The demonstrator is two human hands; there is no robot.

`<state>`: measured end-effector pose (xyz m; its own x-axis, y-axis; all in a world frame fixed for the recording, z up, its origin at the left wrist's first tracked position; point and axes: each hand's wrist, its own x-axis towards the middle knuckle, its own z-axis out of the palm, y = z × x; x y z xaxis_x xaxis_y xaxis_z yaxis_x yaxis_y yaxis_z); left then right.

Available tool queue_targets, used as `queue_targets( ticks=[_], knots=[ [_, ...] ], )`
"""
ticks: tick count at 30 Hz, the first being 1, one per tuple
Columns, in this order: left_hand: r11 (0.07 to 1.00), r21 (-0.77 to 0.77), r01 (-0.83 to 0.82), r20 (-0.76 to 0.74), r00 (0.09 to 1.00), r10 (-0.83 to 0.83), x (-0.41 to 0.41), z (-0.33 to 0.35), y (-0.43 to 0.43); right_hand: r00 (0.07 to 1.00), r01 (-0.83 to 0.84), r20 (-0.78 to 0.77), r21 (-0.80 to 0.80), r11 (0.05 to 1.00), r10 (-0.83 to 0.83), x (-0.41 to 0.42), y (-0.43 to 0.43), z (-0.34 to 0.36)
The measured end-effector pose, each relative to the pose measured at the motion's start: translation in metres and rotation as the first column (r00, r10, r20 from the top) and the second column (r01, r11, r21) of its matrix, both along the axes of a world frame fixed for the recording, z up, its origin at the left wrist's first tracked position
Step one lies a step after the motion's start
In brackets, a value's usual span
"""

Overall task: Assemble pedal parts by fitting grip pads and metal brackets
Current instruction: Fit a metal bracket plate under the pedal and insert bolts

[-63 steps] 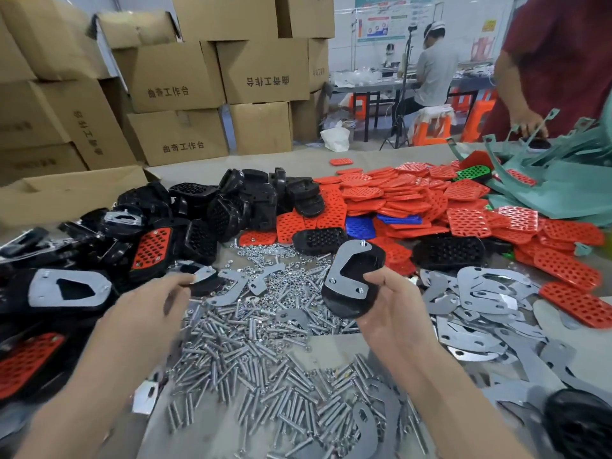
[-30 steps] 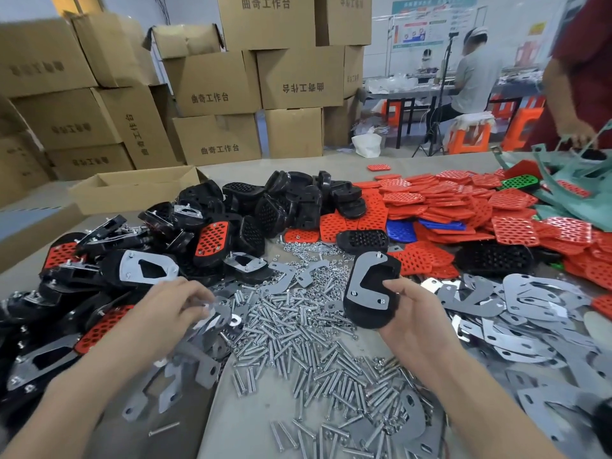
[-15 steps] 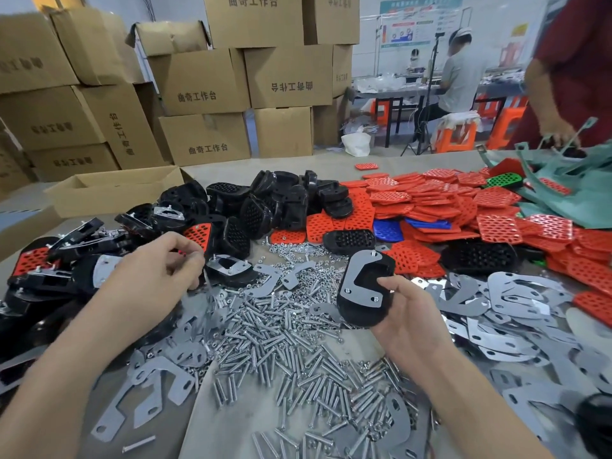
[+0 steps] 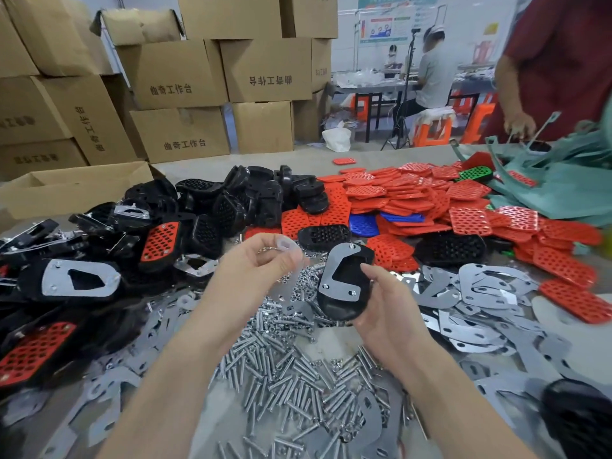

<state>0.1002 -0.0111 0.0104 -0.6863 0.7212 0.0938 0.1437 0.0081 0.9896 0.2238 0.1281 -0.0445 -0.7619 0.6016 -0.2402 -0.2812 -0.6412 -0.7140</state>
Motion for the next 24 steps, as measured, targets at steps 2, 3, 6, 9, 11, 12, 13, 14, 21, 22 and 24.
queue_targets(
  ticks=[2,3,6,9,11,12,13,14,21,22,24],
  knots=[
    [0.999,0.04,0.008,0.053,0.999,-0.01,0.002,-0.005,0.012,1.0,0.005,0.01,0.012,1.0,-0.006,-0.002,-0.001,0.002],
    [0.997,0.076,0.017,0.1,0.995,-0.025,0.003,-0.008,0.016,1.0,0.007,0.014,0.017,1.0,-0.007,-0.003,-0.001,0.003],
    [0.989,0.145,-0.007,0.229,0.973,-0.027,0.006,-0.016,0.025,1.0,-0.004,0.031,0.03,1.0,0.003,-0.004,-0.001,0.002],
    [0.992,0.109,-0.063,0.298,0.954,0.028,0.005,-0.026,0.024,0.999,-0.006,0.054,0.029,1.0,0.004,-0.005,-0.001,0.002],
    [0.994,0.102,-0.046,0.323,0.946,0.011,0.005,-0.03,0.023,0.999,-0.007,0.048,0.023,1.0,0.006,-0.006,0.0,0.001],
    [0.993,0.114,-0.043,0.33,0.944,0.003,0.005,-0.032,0.023,0.999,-0.014,0.042,0.019,1.0,0.013,-0.006,-0.001,0.002],
    [0.989,0.138,-0.045,0.337,0.942,-0.004,0.005,-0.033,0.023,0.999,-0.024,0.036,0.018,1.0,0.023,-0.006,-0.001,0.002],
    [0.984,0.169,-0.053,0.346,0.938,-0.009,0.005,-0.034,0.024,0.999,-0.033,0.032,0.019,0.999,0.032,-0.005,-0.002,0.003],
    [0.979,0.201,-0.026,0.124,0.992,0.0,0.017,-0.038,0.032,0.997,-0.074,0.004,0.049,0.996,0.074,-0.004,-0.007,0.002],
    [0.981,0.192,-0.038,0.101,0.995,0.018,0.019,-0.039,0.033,0.997,-0.083,-0.001,0.062,0.995,0.083,-0.005,-0.008,0.001],
    [0.982,0.182,-0.054,0.077,0.996,0.041,0.02,-0.039,0.033,0.995,-0.103,0.003,0.112,0.988,0.104,-0.004,-0.009,-0.001]
  ],
)
